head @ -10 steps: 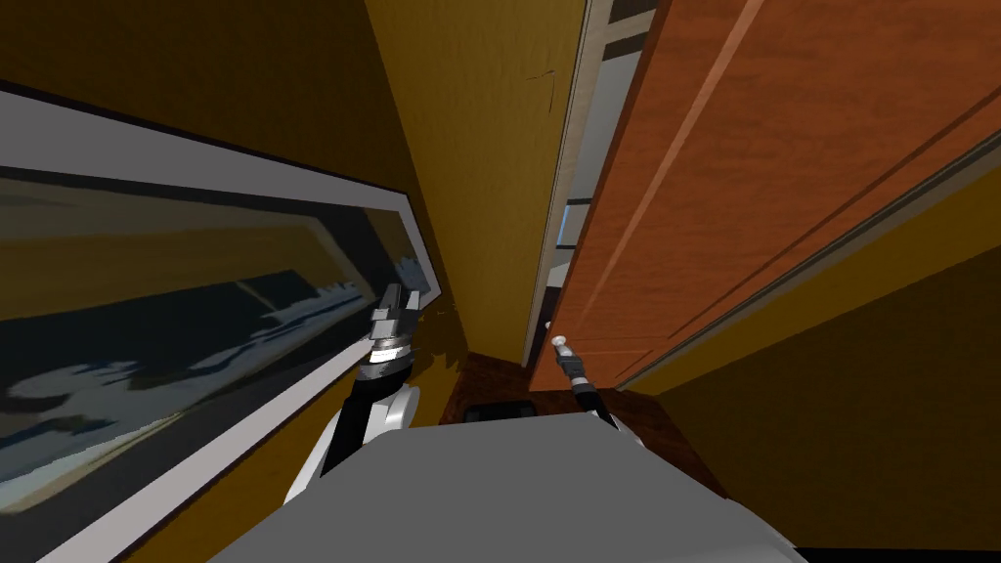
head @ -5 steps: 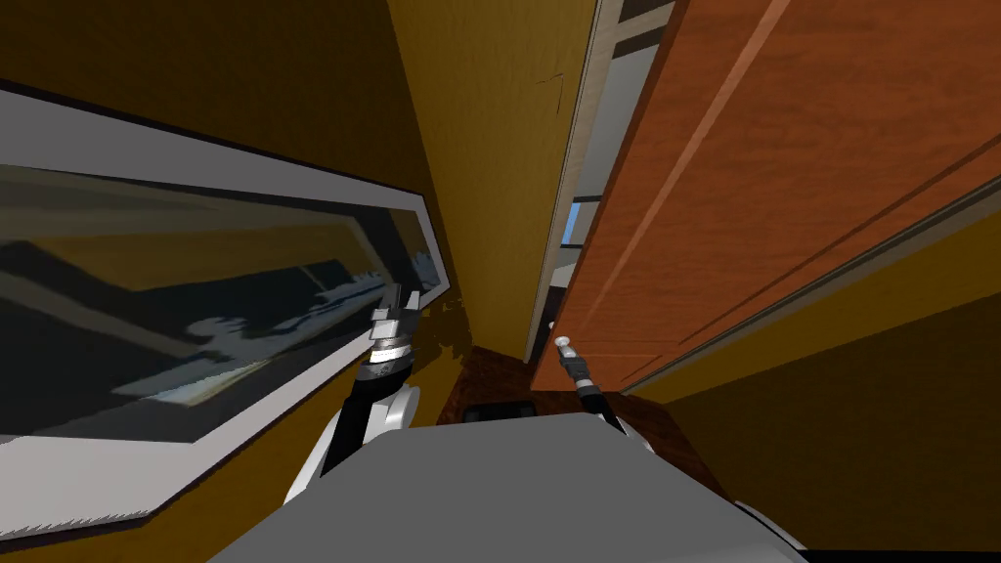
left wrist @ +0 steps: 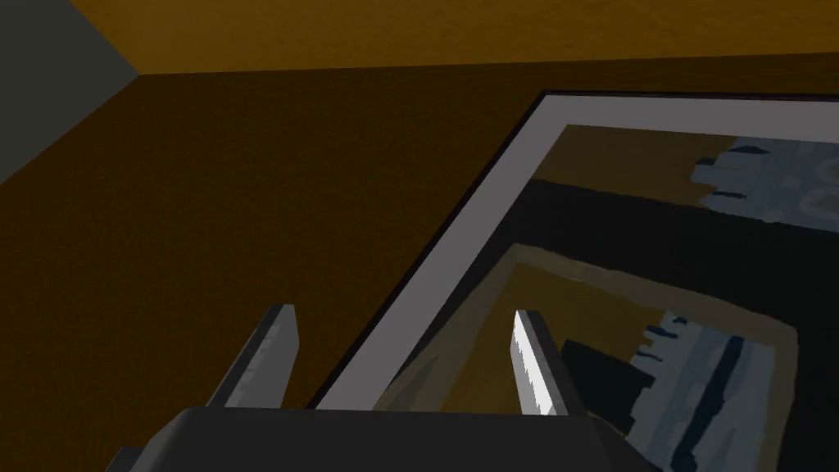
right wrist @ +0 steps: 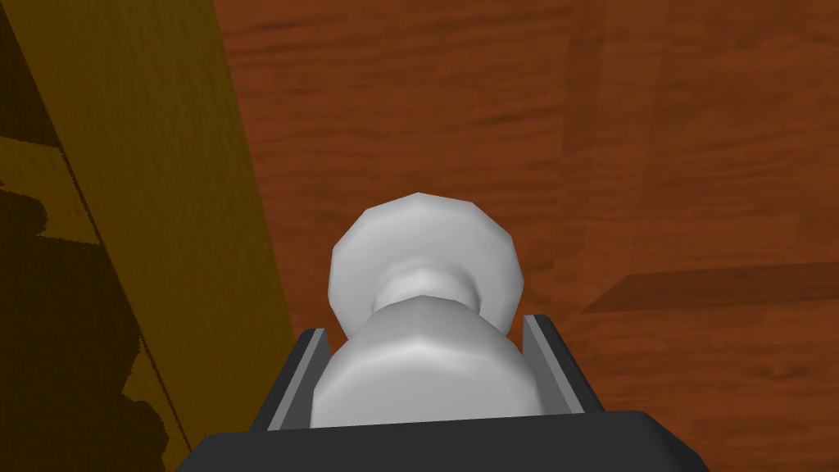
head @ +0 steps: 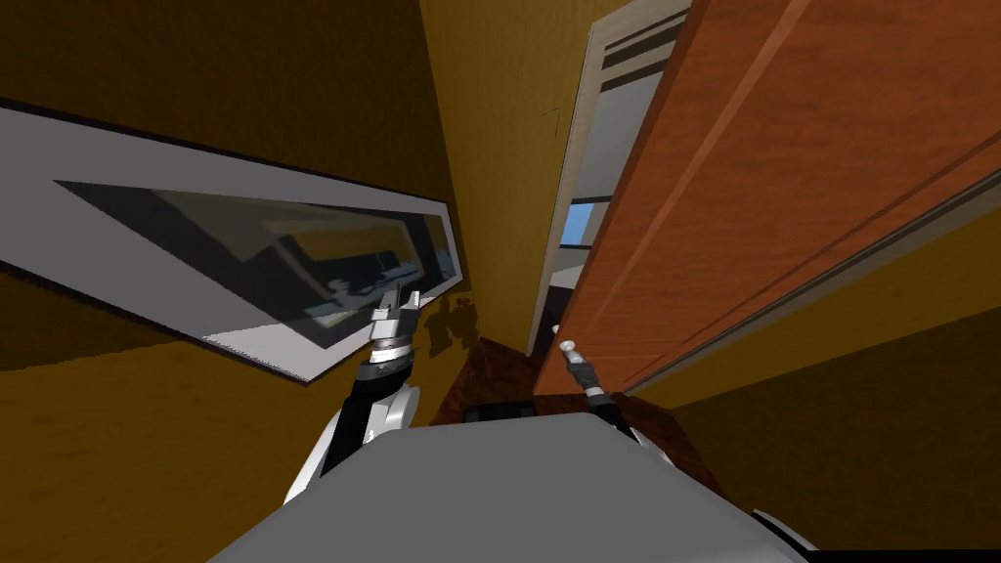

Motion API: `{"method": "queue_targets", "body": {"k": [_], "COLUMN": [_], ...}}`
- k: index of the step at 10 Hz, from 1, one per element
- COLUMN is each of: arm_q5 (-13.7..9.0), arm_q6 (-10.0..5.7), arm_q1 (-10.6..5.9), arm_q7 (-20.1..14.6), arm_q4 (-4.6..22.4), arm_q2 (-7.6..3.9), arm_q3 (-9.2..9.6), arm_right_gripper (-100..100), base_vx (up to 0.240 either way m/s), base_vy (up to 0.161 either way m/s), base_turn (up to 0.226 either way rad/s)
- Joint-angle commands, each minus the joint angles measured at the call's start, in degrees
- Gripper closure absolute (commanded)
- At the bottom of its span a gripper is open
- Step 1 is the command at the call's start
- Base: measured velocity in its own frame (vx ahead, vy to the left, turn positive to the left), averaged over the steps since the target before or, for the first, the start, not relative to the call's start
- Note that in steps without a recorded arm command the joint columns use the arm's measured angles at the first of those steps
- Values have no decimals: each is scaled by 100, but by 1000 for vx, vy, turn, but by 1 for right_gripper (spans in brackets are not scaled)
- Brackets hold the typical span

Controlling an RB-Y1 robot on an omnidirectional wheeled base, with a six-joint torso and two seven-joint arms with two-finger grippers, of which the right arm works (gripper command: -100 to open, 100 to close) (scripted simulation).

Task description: Pull the door open

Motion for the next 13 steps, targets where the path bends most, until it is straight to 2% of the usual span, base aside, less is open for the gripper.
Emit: {"method": "queue_targets", "body": {"k": [1, 2, 3, 4, 12, 13], "arm_q5": [25, 36, 34, 70, 211, 197], "arm_q6": [-144, -230, -176, -299, -859, -772], "arm_q1": [73, 97, 61, 97, 196, 213], "arm_q7": [-114, -190, -153, -243, -607, -564], "arm_q4": [2, 45, 71, 142, 418, 349], "arm_q2": [-77, -136, -98, -147, -396, -395], "arm_q3": [74, 109, 95, 163, 409, 386], "arm_right_gripper": [100, 100, 100, 100, 100, 100], "base_vx": [-257, -240, -103, -163, -240, -108], "base_vy": [-87, -63, -23, -37, -72, -31], "base_turn": [187, 149, 26, 146, 171, 24]}}
